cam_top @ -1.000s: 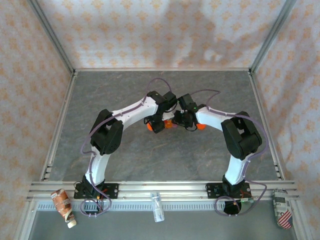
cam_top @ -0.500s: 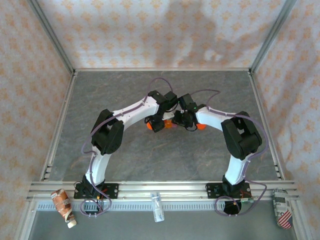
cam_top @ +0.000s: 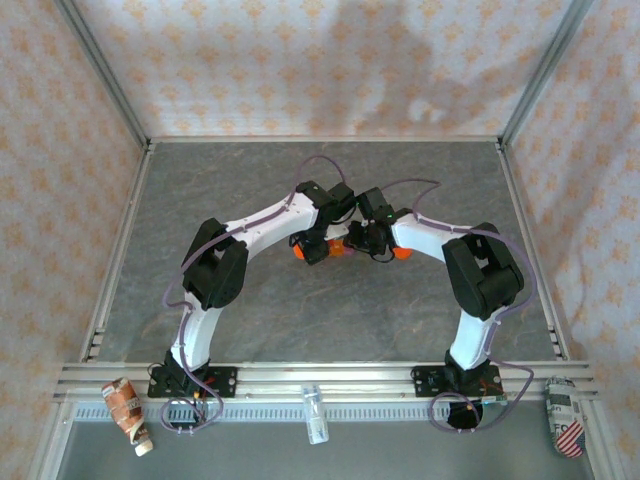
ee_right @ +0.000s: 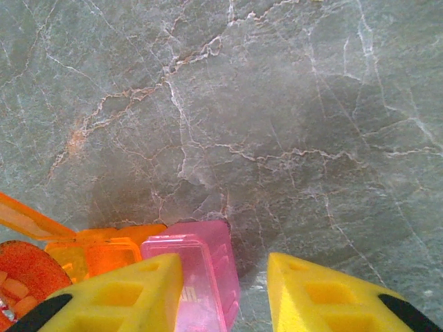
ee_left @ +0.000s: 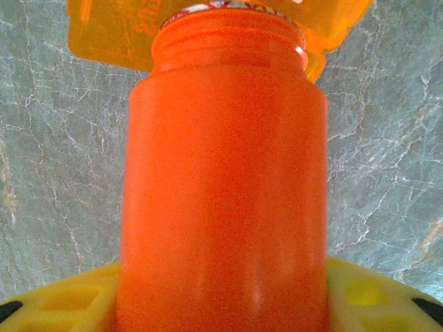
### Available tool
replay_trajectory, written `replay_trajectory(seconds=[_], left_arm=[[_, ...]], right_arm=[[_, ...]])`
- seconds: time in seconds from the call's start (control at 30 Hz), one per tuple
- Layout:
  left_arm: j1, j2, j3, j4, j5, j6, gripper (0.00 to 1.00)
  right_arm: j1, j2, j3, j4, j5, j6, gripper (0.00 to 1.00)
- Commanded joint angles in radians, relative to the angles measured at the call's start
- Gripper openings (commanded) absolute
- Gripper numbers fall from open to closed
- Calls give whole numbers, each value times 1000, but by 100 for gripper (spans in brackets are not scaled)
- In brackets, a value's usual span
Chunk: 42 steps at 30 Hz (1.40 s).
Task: Sort the pills into containers
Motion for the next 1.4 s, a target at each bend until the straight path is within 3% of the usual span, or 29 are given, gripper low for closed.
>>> replay_trajectory(seconds=[0.0, 0.9, 1.37], left_arm=[[-22, -13, -33, 8, 12, 15, 0], [15, -263, -309, 267, 93, -9, 0], [76, -508, -631, 743, 195, -88, 0]], right_arm=[[8, 36, 5, -40, 14, 5, 37], [8, 38, 32, -61, 18, 14, 37], [8, 9, 93, -125, 56, 7, 44]])
